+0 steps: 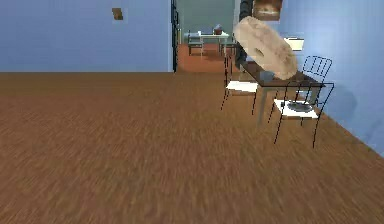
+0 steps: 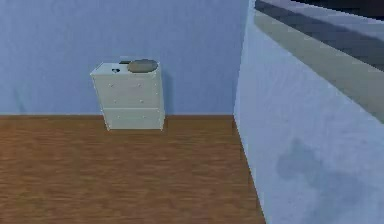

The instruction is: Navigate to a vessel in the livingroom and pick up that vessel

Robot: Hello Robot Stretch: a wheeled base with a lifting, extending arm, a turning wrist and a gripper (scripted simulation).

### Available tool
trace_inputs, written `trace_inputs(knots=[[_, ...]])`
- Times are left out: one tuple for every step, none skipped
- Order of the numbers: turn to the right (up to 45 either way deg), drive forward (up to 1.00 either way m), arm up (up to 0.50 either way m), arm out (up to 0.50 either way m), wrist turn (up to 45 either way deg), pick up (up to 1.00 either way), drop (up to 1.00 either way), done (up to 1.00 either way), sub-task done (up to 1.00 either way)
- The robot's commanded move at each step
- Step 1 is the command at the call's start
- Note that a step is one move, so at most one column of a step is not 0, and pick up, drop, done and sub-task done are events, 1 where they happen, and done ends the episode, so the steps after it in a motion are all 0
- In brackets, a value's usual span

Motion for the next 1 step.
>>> trace_inputs(knots=[[0.0,1.0,0.0,0.0,0.0,0.0,0.0,0.0,0.0]])
